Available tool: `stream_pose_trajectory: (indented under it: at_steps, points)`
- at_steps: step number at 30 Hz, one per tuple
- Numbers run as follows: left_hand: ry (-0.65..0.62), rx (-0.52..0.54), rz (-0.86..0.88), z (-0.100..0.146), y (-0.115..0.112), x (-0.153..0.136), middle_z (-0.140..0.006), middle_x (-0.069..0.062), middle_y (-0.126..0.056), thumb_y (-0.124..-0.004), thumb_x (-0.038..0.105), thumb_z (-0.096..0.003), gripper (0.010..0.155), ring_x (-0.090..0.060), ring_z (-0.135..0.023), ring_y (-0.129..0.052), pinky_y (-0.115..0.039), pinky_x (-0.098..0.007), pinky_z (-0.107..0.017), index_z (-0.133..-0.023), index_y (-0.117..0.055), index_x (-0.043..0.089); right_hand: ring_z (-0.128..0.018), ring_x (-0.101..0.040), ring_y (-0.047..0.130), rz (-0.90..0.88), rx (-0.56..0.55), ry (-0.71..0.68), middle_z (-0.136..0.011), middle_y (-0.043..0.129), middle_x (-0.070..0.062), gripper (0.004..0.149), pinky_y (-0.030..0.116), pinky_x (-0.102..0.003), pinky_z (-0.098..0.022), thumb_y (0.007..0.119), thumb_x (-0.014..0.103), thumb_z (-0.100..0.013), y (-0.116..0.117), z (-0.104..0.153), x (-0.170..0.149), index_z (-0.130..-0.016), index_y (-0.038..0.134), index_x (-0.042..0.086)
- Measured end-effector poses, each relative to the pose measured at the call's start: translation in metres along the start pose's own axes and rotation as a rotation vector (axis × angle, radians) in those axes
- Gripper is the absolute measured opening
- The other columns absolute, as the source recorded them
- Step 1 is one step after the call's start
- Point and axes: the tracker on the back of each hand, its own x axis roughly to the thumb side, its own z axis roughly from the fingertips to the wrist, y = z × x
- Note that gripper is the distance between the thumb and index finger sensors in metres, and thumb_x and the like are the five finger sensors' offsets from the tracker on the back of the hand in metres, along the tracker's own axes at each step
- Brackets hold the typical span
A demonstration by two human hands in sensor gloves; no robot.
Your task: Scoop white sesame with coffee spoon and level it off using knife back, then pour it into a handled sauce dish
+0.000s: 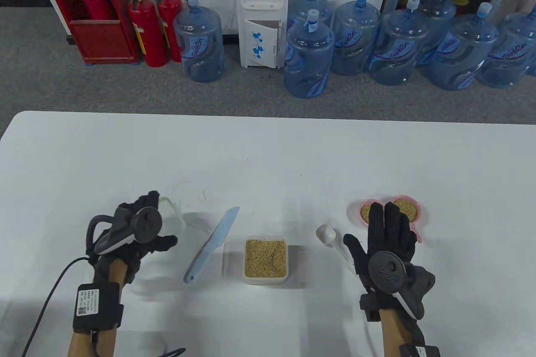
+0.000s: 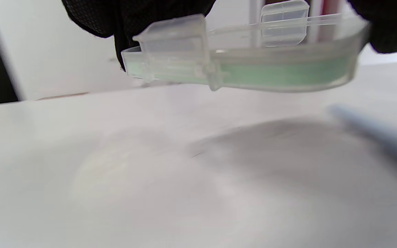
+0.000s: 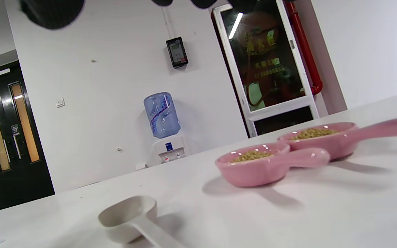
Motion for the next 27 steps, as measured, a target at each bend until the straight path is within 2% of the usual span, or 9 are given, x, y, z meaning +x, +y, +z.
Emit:
stream_pose_trajectory:
  at_steps: [3, 6, 11, 15, 27]
  points:
    - [-0.197, 0.038, -0.002, -0.004, 0.016, 0.056, -0.118, -0.020, -0.058, -0.076, 0.078, -0.0319, 0.118, -0.047, -0.106, -0.083, -0.058, -0.064, -0.081, -0.117, -0.037, 0.006, -0.114, -0.045, 0.023, -0.004, -0.001, -0.001, -0.126, 0.013, -0.017, 0.086, 0.029, -0.067, -0.078, 0.053, 0.068, -0.058, 0.000, 0.000, 0.000, -0.123, 0.019, 0.024]
    - [-0.367, 0.034, -0.062, -0.005, 0.025, 0.114, -0.119, -0.019, -0.057, -0.076, 0.078, -0.0318, 0.118, -0.046, -0.107, -0.083, -0.058, -0.063, -0.082, -0.117, -0.037, 0.006, -0.114, -0.045, 0.023, -0.009, 0.000, 0.000, -0.126, 0.012, -0.017, 0.086, 0.029, -0.067, -0.077, 0.054, 0.068, -0.058, 0.000, 0.000, -0.001, -0.123, 0.019, 0.024]
    - [-0.482, -0.030, -0.134, -0.015, 0.023, 0.168, -0.119, -0.019, -0.057, -0.076, 0.078, -0.0319, 0.118, -0.046, -0.107, -0.082, -0.058, -0.063, -0.082, -0.117, -0.036, 0.007, -0.113, -0.045, 0.023, -0.011, 0.002, -0.001, -0.126, 0.013, -0.017, 0.086, 0.029, -0.067, -0.077, 0.054, 0.068, -0.058, 0.000, 0.001, -0.001, -0.123, 0.020, 0.024]
    - [-0.498, -0.071, -0.165, -0.023, 0.019, 0.186, -0.120, -0.019, -0.057, -0.076, 0.078, -0.0322, 0.117, -0.046, -0.108, -0.082, -0.057, -0.063, -0.082, -0.117, -0.036, 0.007, -0.114, -0.045, 0.023, -0.014, 0.004, -0.003, -0.126, 0.013, -0.017, 0.086, 0.029, -0.067, -0.077, 0.054, 0.068, -0.058, 0.000, 0.001, -0.001, -0.123, 0.020, 0.024]
    - [-0.513, -0.125, -0.150, -0.028, 0.009, 0.197, -0.120, -0.018, -0.056, -0.076, 0.077, -0.0327, 0.117, -0.046, -0.109, -0.080, -0.056, -0.063, -0.082, -0.118, -0.035, 0.008, -0.114, -0.045, 0.023, -0.024, 0.008, -0.001, -0.126, 0.012, -0.017, 0.086, 0.028, -0.067, -0.078, 0.054, 0.068, -0.058, 0.000, 0.001, -0.001, -0.123, 0.020, 0.025]
